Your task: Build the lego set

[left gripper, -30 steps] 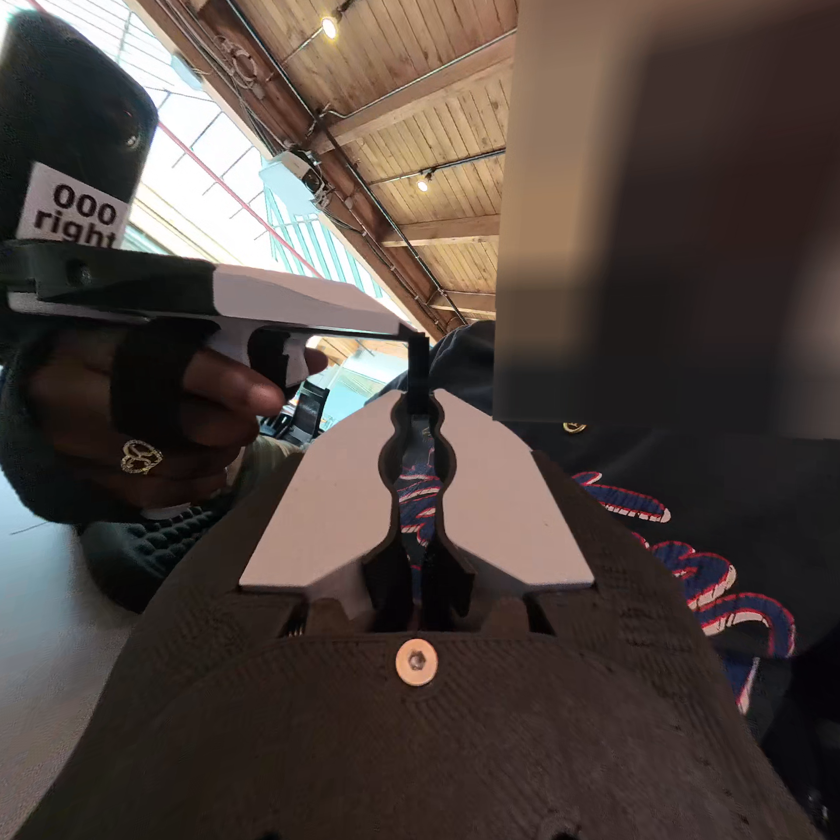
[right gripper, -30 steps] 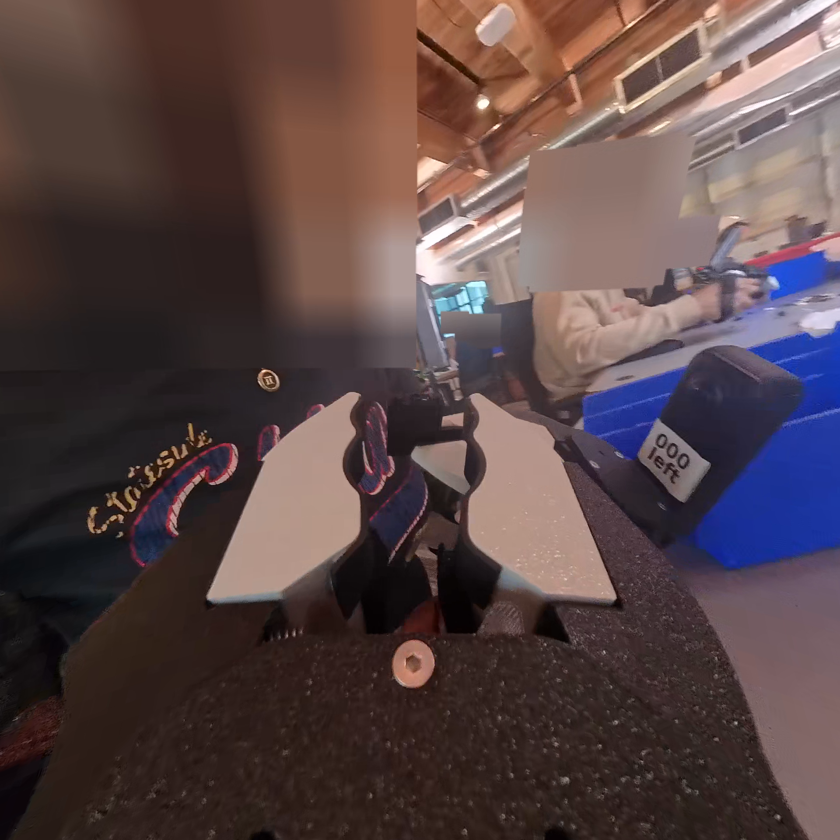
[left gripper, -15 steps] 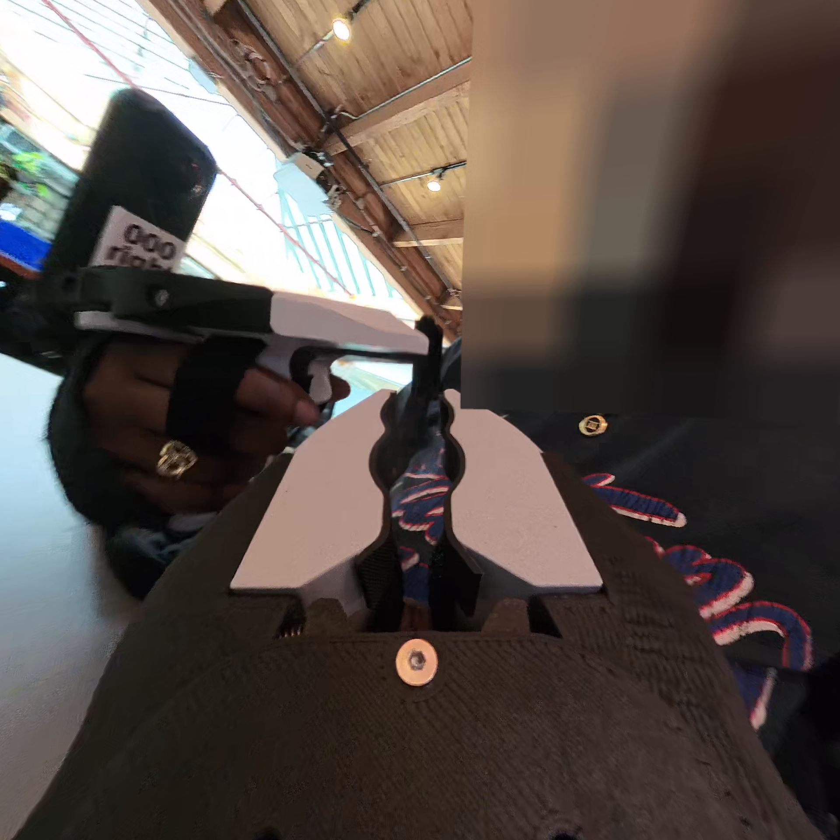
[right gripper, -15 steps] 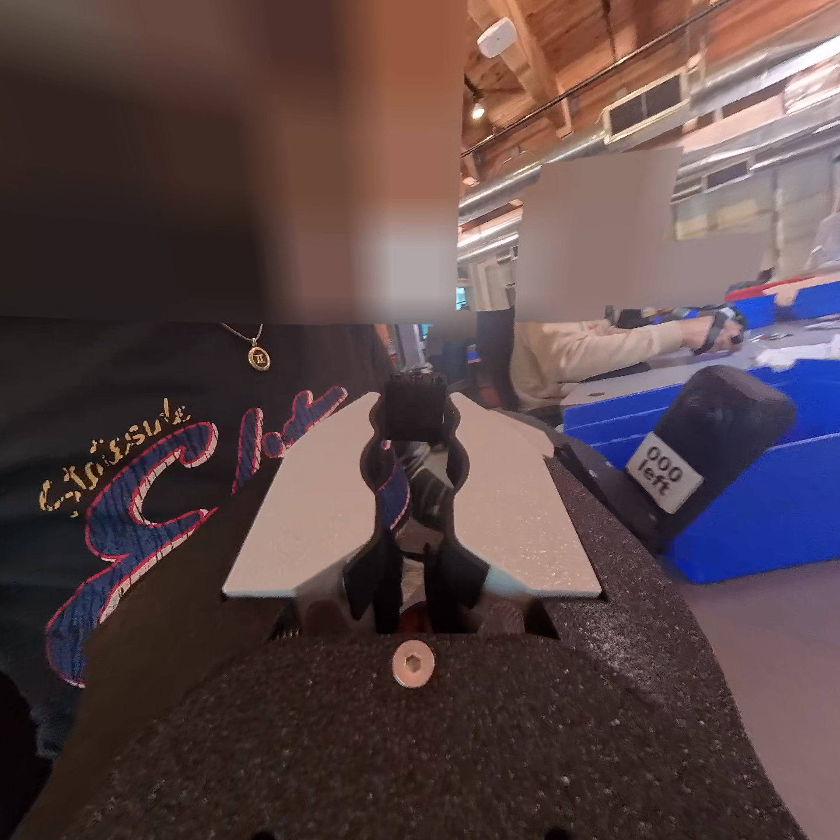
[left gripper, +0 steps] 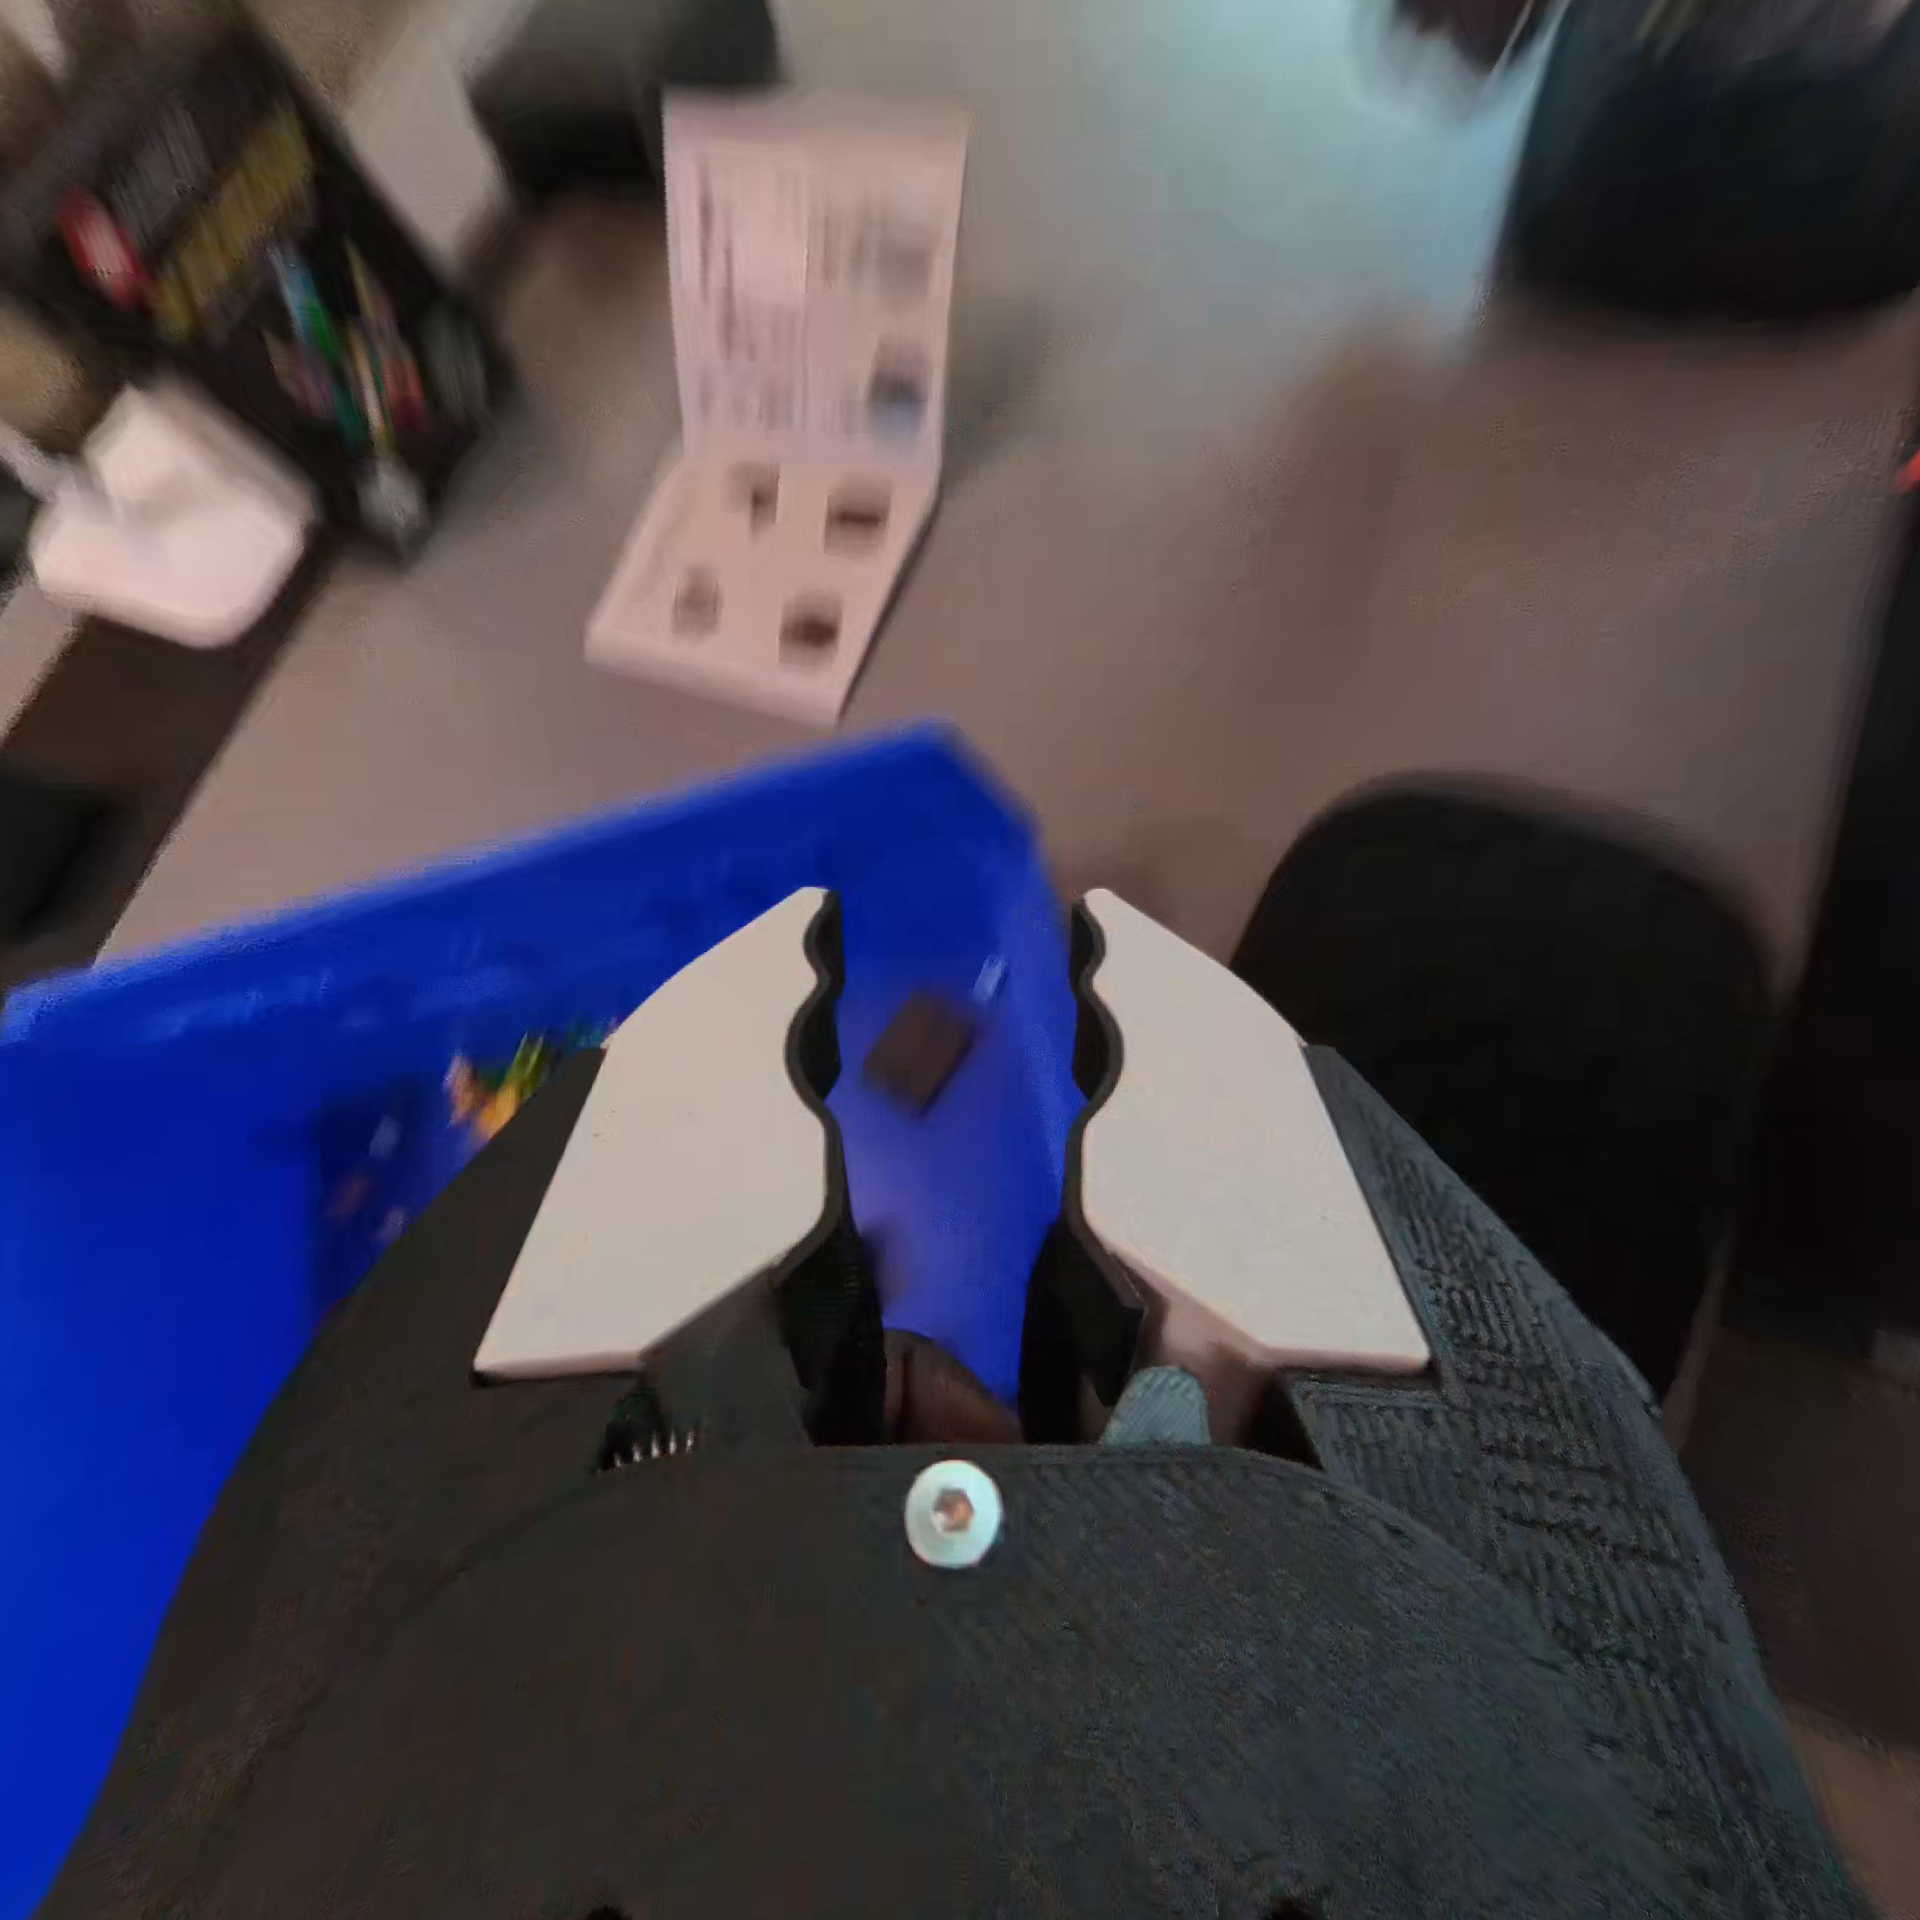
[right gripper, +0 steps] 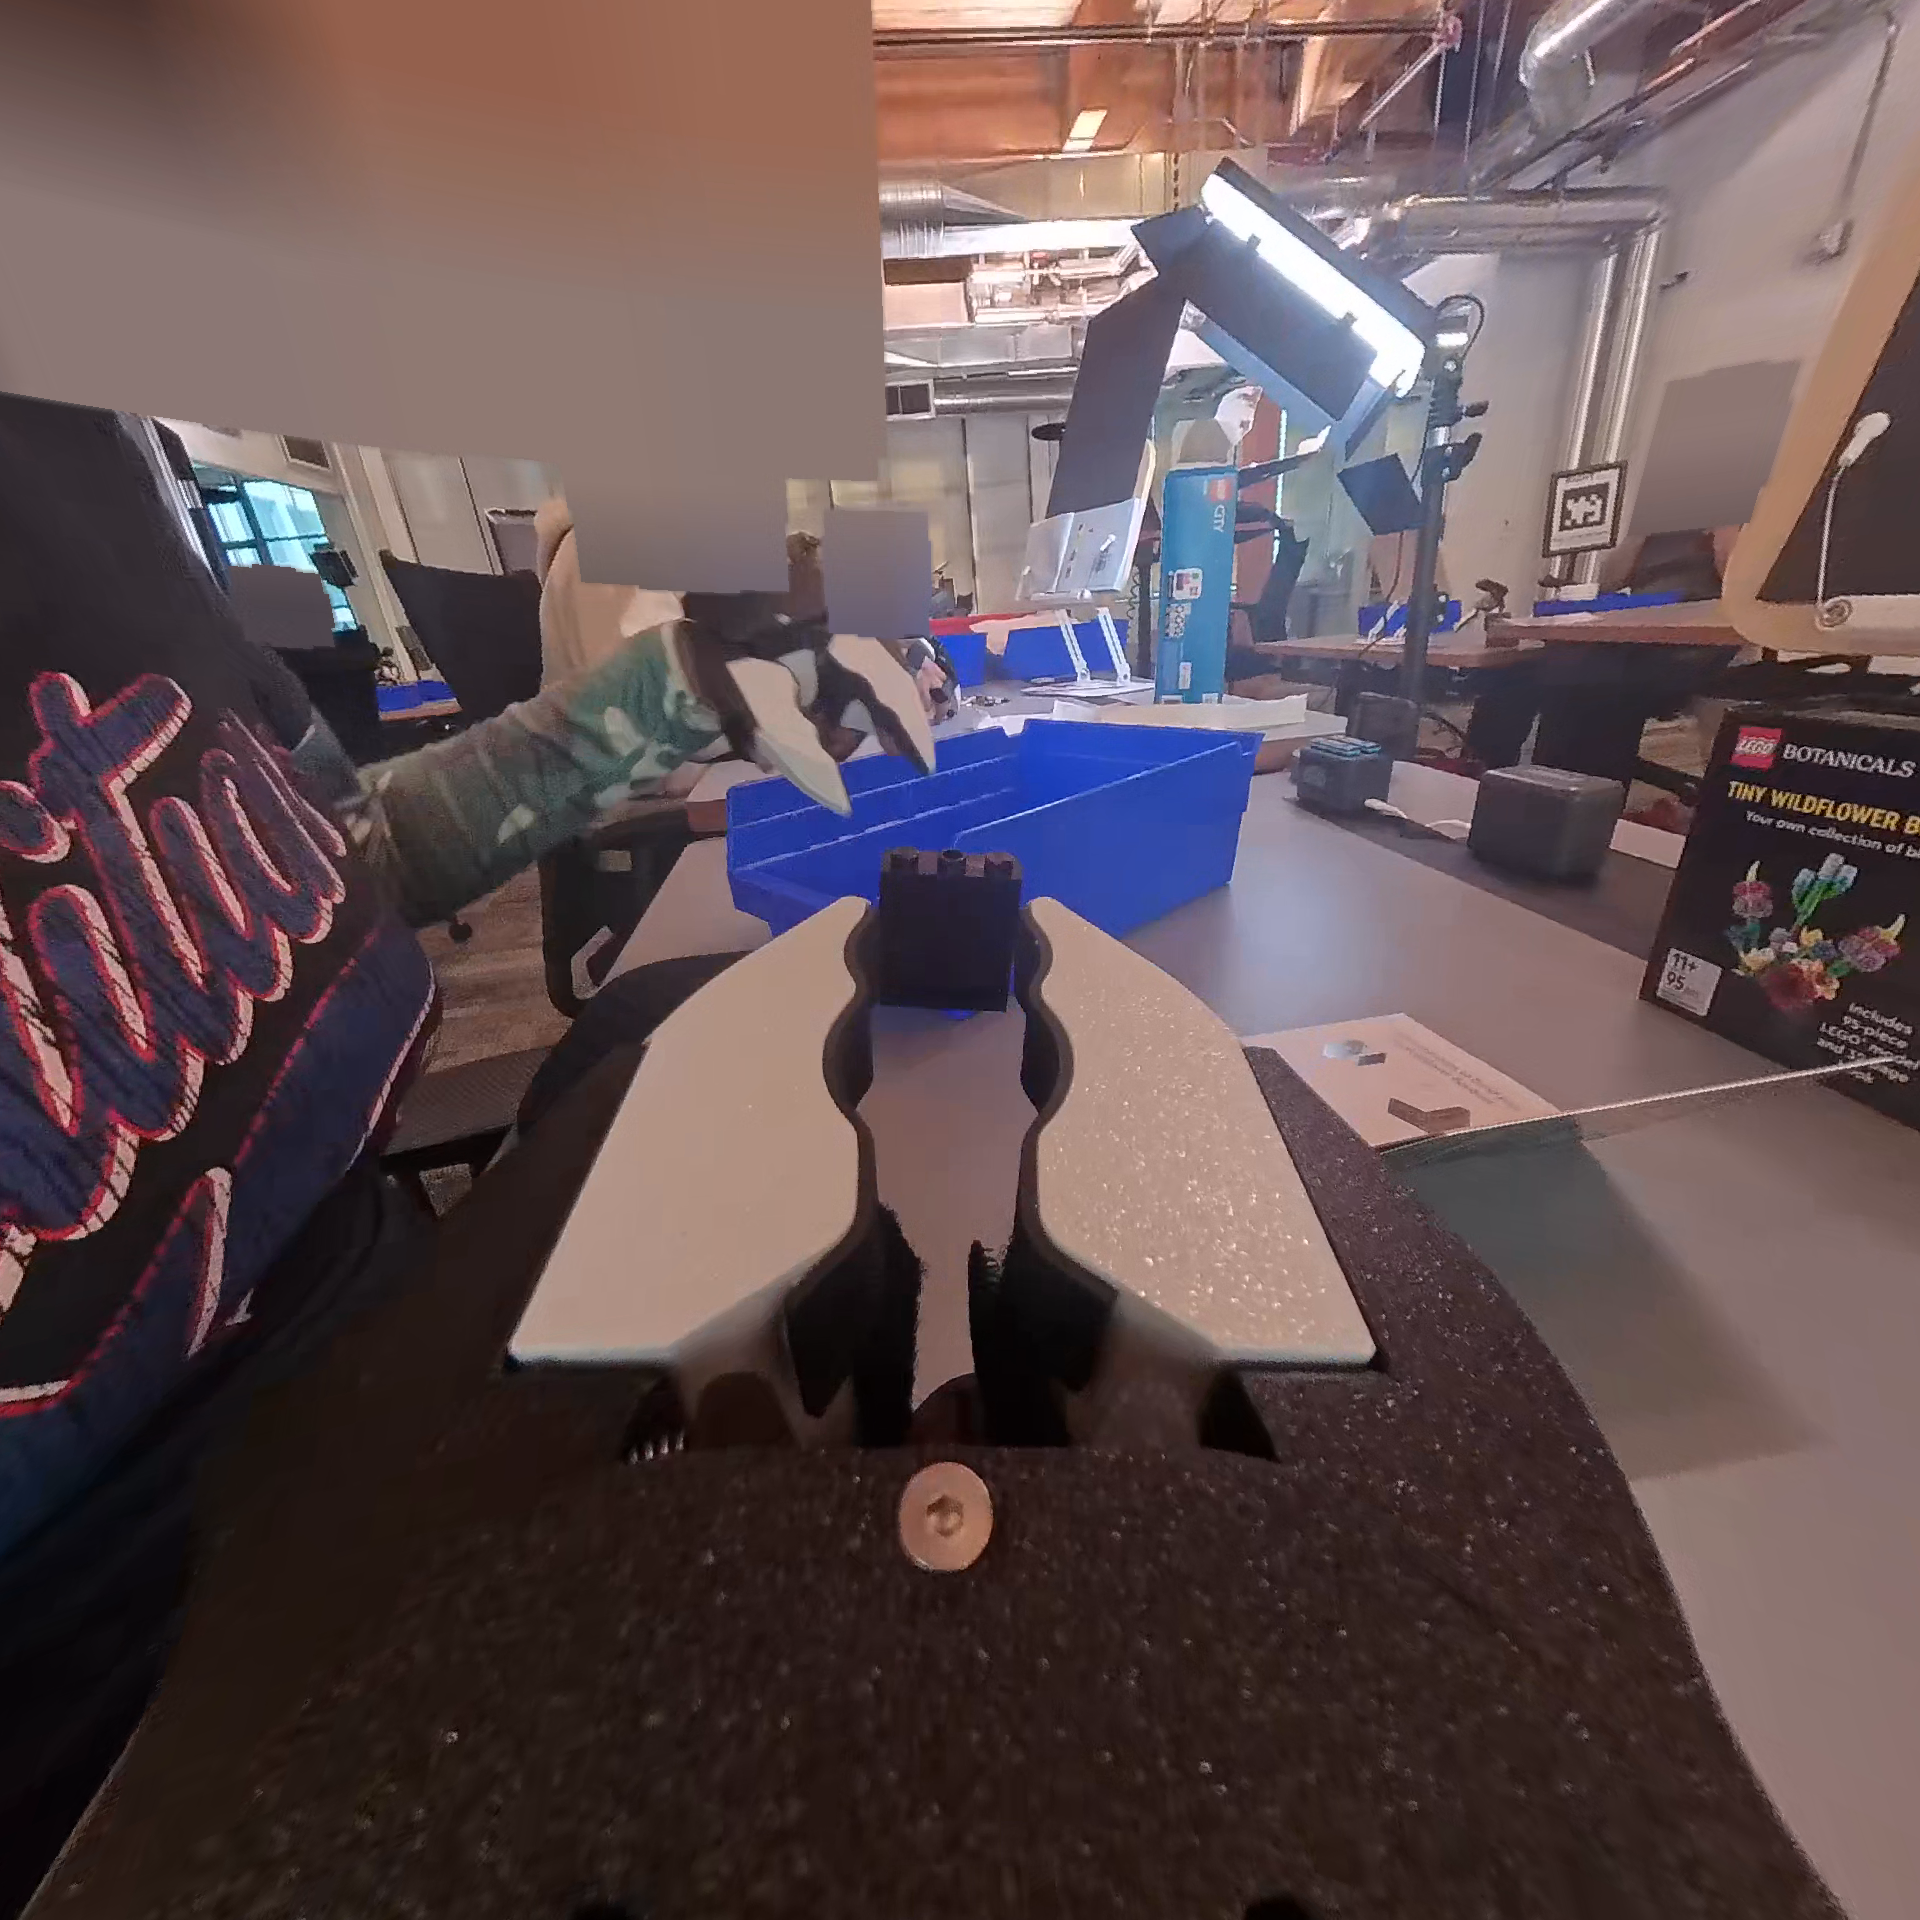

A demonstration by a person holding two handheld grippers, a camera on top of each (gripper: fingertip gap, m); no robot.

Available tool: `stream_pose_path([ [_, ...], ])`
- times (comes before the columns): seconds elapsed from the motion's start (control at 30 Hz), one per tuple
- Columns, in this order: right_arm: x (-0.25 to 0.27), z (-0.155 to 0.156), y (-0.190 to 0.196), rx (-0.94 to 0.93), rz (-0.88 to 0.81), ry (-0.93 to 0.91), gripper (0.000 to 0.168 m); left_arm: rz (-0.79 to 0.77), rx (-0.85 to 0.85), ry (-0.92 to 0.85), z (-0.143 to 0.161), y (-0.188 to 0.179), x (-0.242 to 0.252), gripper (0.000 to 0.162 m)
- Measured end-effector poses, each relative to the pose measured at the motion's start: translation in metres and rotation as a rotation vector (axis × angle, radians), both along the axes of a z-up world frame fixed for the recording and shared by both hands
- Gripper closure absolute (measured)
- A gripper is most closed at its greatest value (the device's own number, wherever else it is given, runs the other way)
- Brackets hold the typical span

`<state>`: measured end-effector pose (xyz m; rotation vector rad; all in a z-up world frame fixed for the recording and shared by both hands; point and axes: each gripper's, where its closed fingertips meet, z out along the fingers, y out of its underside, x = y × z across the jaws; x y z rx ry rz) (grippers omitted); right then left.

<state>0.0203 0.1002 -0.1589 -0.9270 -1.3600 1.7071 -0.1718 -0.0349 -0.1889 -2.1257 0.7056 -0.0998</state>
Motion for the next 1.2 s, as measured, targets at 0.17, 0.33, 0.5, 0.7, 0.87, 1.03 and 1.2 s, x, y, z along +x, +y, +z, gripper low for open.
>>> stream_pose_path([
  [0.17,0.005,0.004,0.004,0.02,-0.021,0.015,0.144,-0.1,-0.393,0.268,-0.065,-0.014,-0.051,0.128],
  [0.33,0.013,0.012,0.008,-0.024,-0.02,0.062,0.144,-0.23,-0.438,0.289,-0.09,0.001,-0.058,0.128],
  [0.5,0.016,0.014,0.008,-0.036,-0.026,0.074,0.144,-0.314,-0.451,0.278,-0.106,0.0,-0.051,0.122],
  [0.7,0.014,0.013,0.007,-0.037,-0.022,0.064,0.144,-0.309,-0.477,0.232,-0.117,0.0,-0.05,0.126],
  [0.87,0.015,0.016,0.011,-0.079,-0.024,0.083,0.144,-0.286,-0.516,0.2,-0.118,0.0,-0.05,0.136],
  [1.03,0.014,0.014,0.009,-0.067,-0.018,0.07,0.144,-0.145,-0.474,0.336,-0.099,0.005,-0.071,0.137],
  [1.2,0.01,0.01,0.005,-0.063,-0.003,0.052,0.144,0.175,-0.077,0.335,0.013,0.033,-0.064,0.137],
])
